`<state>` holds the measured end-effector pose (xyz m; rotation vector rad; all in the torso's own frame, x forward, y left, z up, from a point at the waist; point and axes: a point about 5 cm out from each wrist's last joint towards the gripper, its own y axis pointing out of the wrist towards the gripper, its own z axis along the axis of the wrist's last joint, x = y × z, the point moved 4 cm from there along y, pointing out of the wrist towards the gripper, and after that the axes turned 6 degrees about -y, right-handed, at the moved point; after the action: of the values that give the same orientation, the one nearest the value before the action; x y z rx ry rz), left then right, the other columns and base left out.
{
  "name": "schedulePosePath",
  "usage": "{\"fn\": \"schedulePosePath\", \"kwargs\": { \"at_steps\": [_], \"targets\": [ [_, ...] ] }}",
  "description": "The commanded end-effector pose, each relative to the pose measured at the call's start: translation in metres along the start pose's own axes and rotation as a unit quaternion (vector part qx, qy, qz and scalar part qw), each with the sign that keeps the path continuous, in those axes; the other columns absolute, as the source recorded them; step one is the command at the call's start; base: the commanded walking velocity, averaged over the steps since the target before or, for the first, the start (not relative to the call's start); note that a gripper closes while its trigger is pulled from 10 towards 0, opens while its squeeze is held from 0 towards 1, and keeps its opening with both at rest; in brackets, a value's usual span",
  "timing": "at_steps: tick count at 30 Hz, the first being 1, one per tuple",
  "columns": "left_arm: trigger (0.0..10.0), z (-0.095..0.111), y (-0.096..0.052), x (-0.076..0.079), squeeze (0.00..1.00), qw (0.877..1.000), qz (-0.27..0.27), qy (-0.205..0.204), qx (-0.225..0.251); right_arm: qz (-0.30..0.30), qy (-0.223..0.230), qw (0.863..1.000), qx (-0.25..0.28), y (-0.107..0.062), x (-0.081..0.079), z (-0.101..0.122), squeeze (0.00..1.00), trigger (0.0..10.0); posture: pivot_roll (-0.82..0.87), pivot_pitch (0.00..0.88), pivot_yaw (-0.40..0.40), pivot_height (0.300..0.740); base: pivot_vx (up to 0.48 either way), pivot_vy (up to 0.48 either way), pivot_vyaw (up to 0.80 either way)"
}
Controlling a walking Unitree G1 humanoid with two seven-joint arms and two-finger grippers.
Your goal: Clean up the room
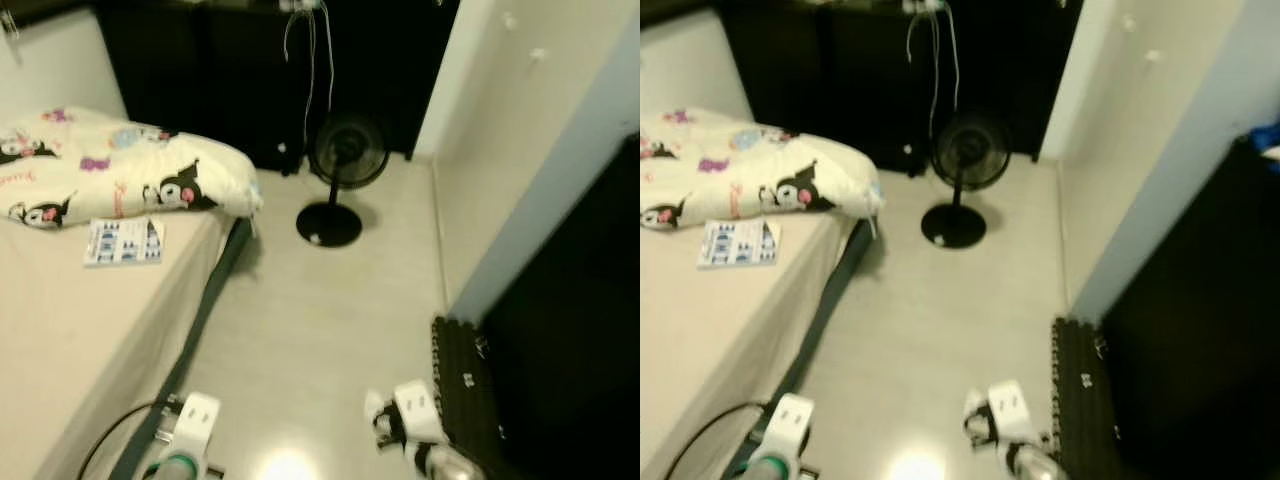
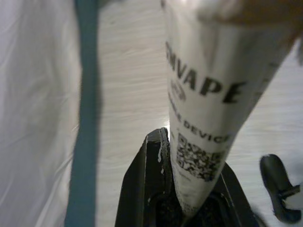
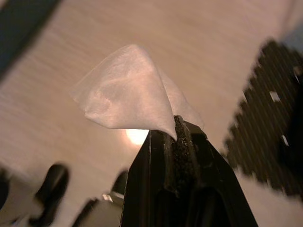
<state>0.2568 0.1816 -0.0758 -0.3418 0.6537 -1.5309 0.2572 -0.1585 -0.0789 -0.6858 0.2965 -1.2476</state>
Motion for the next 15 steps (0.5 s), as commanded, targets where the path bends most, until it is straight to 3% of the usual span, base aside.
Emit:
{"fn": "schedulePosePath", "kwargs": {
  "at_steps": [1, 14, 15],
  "targets": [
    [10.0, -0.0068, -0.0025, -0.0003, 0.0, 1.0, 0.0, 0.006, -0.007, 0.005, 0.007, 1.0, -0.012, -0.0022, -0.0062, -0.0087, 0.0, 10.0, 0.1, 0.001, 0.001, 0.74, -0.48, 0.0, 0.0],
    [10.0, -0.0089, -0.0035, 0.0017, 0.0, 1.0, -0.001, 0.003, -0.008, 0.005, 0.006, 1.0, -0.017, -0.003, -0.0065, -0.0115, 0.0, 10.0, 0.1, 0.006, -0.005, 0.74, -0.48, 0.0, 0.0],
    [10.0, -0.0079, -0.0032, 0.002, 0.0, 1.0, -0.003, 0.002, -0.007, 0.003, 0.02, 1.0, -0.015, -0.0028, -0.0059, -0.0109, 0.0, 10.0, 0.1, 0.006, -0.005, 0.74, -0.262, 0.0, -0.79]
  ]
}}
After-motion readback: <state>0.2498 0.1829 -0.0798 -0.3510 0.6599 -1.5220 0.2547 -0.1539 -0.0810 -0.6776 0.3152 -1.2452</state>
